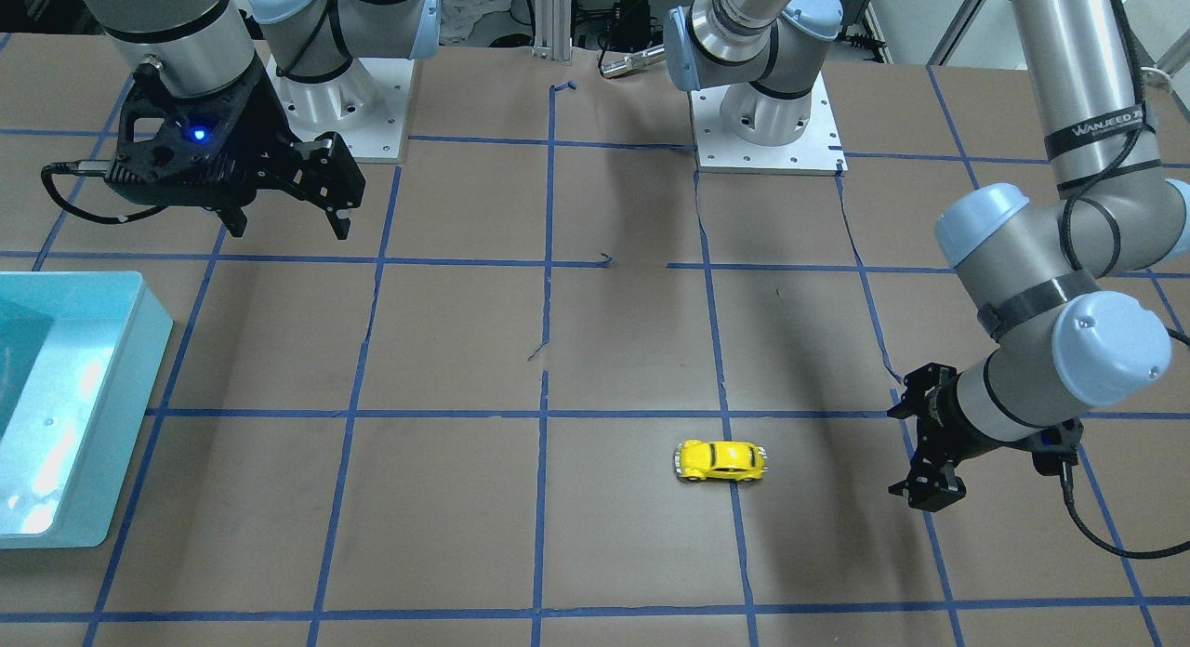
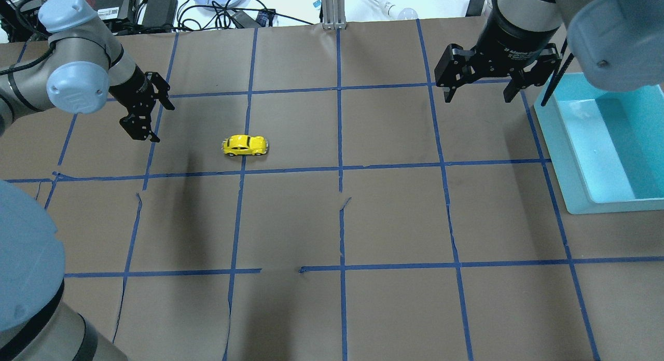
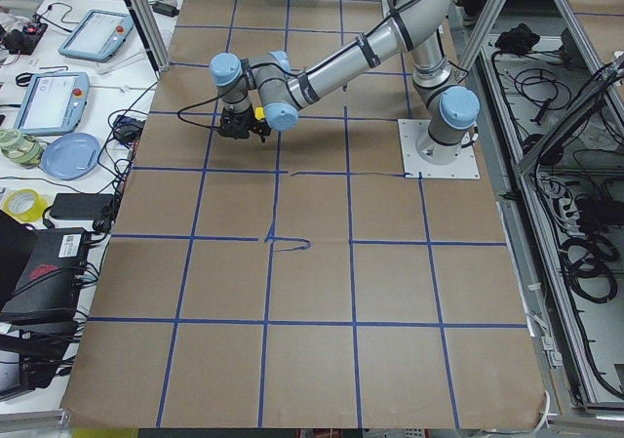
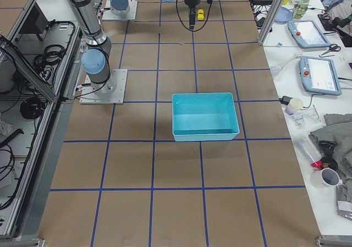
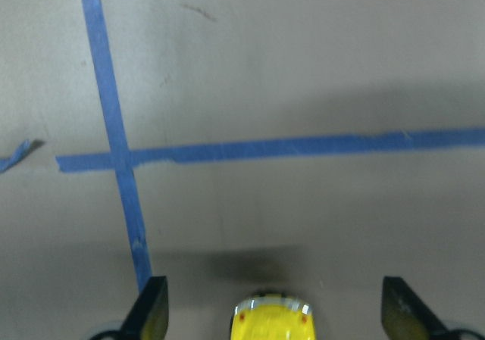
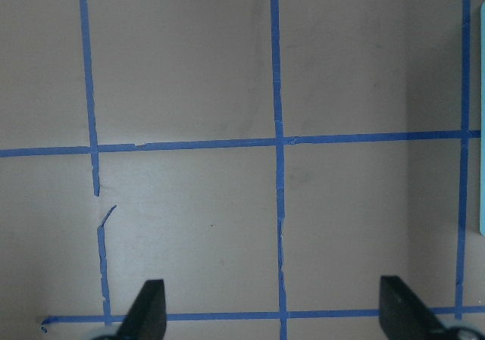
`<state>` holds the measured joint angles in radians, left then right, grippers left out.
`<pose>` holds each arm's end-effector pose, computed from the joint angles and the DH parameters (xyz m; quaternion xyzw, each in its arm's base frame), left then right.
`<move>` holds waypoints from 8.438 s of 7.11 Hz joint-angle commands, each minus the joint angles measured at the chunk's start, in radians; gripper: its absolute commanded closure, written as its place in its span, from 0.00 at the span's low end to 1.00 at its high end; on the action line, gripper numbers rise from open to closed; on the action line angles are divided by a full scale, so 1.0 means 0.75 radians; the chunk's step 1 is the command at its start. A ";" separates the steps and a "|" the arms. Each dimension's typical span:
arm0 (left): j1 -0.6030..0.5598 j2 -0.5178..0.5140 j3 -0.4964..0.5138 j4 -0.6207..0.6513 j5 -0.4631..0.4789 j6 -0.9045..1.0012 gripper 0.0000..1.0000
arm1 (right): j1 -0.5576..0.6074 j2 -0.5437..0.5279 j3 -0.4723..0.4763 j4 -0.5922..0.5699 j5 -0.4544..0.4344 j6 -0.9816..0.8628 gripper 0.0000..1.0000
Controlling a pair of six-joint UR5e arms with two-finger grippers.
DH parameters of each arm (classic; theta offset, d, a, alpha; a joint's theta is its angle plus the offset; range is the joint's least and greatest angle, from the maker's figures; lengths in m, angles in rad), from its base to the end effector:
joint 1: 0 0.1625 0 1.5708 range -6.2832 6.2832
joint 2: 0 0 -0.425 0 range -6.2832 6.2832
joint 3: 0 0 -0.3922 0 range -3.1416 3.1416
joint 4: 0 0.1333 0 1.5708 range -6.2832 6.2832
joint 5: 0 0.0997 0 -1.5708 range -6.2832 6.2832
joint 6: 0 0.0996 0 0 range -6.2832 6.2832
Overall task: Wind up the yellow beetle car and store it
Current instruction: 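Release the car and raise the left gripper away, then move the right gripper down over the yellow car, then close the right gripper on the yellow car, then carry the car with the right gripper over the blue bin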
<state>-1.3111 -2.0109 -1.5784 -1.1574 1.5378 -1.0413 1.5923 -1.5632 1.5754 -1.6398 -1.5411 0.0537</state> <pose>0.0300 -0.6448 0.2743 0.6056 -0.7954 -0.0221 0.0087 0.1470 -0.4975 0.4890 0.0157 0.9994 -0.0278 0.0159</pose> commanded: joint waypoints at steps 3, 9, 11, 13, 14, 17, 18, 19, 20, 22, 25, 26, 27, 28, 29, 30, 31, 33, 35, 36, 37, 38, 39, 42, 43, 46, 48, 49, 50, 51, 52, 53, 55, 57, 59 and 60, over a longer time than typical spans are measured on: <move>-0.117 0.322 0.051 -0.172 -0.005 1.035 0.00 | 0.000 0.002 -0.002 0.014 -0.003 0.010 0.00; -0.277 0.378 0.063 -0.326 -0.009 1.116 0.00 | -0.002 0.037 -0.018 0.169 -0.017 -0.008 0.00; -0.281 0.399 0.051 -0.338 -0.009 1.309 0.00 | -0.008 0.057 -0.008 0.086 0.001 -0.348 0.00; -0.281 0.415 0.059 -0.407 -0.017 1.331 0.00 | -0.004 0.165 -0.020 0.041 -0.013 -0.389 0.00; -0.279 0.417 0.065 -0.432 -0.025 1.325 0.00 | 0.010 0.228 -0.008 -0.145 0.007 -0.383 0.00; -0.271 0.437 0.041 -0.420 -0.044 1.343 0.00 | 0.053 0.315 0.088 -0.268 0.024 -0.512 0.00; -0.279 0.441 0.035 -0.420 -0.052 1.329 0.00 | 0.053 0.315 0.122 -0.278 0.024 -0.734 0.00; -0.279 0.444 0.021 -0.422 -0.048 1.327 0.00 | 0.051 0.315 0.141 -0.329 0.022 -0.979 0.00; -0.281 0.458 0.006 -0.424 -0.048 1.329 0.00 | 0.043 0.317 0.176 -0.382 0.020 -1.275 0.00; -0.279 0.468 -0.010 -0.429 -0.044 1.329 0.00 | 0.000 0.329 0.247 -0.517 0.003 -1.600 0.00; -0.281 0.484 -0.023 -0.437 -0.040 1.329 0.00 | -0.220 0.382 0.260 -0.534 0.007 -2.111 0.00; -0.283 0.470 -0.031 -0.435 -0.030 1.327 0.00 | -0.265 0.421 0.258 -0.540 0.007 -2.218 0.00; -0.281 0.480 -0.031 -0.435 -0.026 1.339 0.00 | -0.294 0.466 0.258 -0.607 0.003 -2.381 0.00; -0.281 0.480 -0.029 -0.437 -0.021 1.343 0.00 | -0.295 0.491 0.260 -0.672 -0.053 -2.466 0.00; -0.283 0.480 -0.029 -0.437 0.001 1.343 0.00 | -0.295 0.515 0.260 -0.707 -0.078 -2.469 0.00; -0.283 0.482 -0.029 -0.433 0.001 1.323 0.00 | -0.295 0.554 0.260 -0.760 -0.072 -2.471 0.00; -0.285 0.507 -0.023 -0.439 -0.001 1.331 0.00 | -0.295 0.566 0.262 -0.761 -0.062 -2.471 0.00; -0.285 0.533 -0.025 -0.483 0.003 1.362 0.00 | -0.295 0.571 0.294 -0.769 -0.068 -2.475 0.00; -0.285 0.582 -0.021 -0.535 -0.003 1.374 0.00 | -0.295 0.597 0.297 -0.769 -0.060 -2.471 0.00; -0.285 0.585 -0.029 -0.537 -0.001 1.374 0.00 | -0.295 0.599 0.297 -0.779 -0.060 -2.473 0.06; -0.285 0.587 -0.033 -0.541 0.003 1.372 0.00 | -0.295 0.601 0.299 -0.785 -0.058 -2.475 0.18; -0.285 0.591 -0.033 -0.543 0.003 1.372 0.00 | -0.295 0.601 0.301 -0.787 -0.058 -2.475 0.34; -0.285 0.593 -0.035 -0.543 0.003 1.374 0.00 | -0.295 0.599 0.299 -0.787 -0.058 -2.475 0.51; -0.285 0.599 -0.037 -0.543 0.005 1.372 0.00 | -0.290 0.579 0.264 -0.781 -0.062 -2.469 0.85; -0.285 0.599 -0.037 -0.547 0.005 1.372 0.00 | -0.282 0.542 0.203 -0.751 -0.060 -2.461 0.85; -0.285 0.601 -0.039 -0.549 0.003 1.372 0.00 | -0.294 0.475 0.113 -0.732 -0.068 -2.568 0.85; -0.285 0.601 -0.051 -0.543 0.001 1.372 0.00 | -0.388 0.434 0.092 -0.688 -0.070 -2.718 0.85; -0.281 0.599 -0.055 -0.543 -0.001 1.372 0.00 | -0.472 0.409 0.092 -0.629 -0.060 -2.781 0.85; -0.281 0.605 -0.067 -0.539 -0.005 1.372 0.00 | -0.555 0.403 0.096 -0.620 -0.062 -2.927 0.85; -0.281 0.607 -0.072 -0.541 -0.005 1.372 0.00 | -0.647 0.405 0.098 -0.618 -0.034 -3.042 0.85; -0.281 0.617 -0.053 -0.535 -0.005 1.370 0.00 | -0.733 0.419 0.104 -0.622 0.005 -3.167 0.85; -0.281 0.644 -0.057 -0.541 -0.009 1.372 0.00 | -0.789 0.425 0.117 -0.624 0.003 -3.241 0.84; -0.283 0.648 -0.074 -0.547 -0.007 1.372 0.00 | -0.822 0.482 0.170 -0.632 -0.019 -3.297 0.84; -0.283 0.648 -0.090 -0.579 -0.005 1.372 0.00 | -0.851 0.552 0.174 -0.640 -0.027 -3.291 0.82; -0.283 0.652 -0.113 -0.590 -0.017 1.370 0.00 | -0.851 0.591 0.176 -0.648 -0.064 -3.244 0.66; -0.283 0.658 -0.111 -0.592 -0.015 1.358 0.00 | -0.851 0.589 0.196 -0.648 -0.070 -3.193 0.42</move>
<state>-1.5232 -1.5210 -1.6598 -1.5991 1.5283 -0.0155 0.9547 -1.1261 1.7102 -2.1248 -1.5864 -2.3800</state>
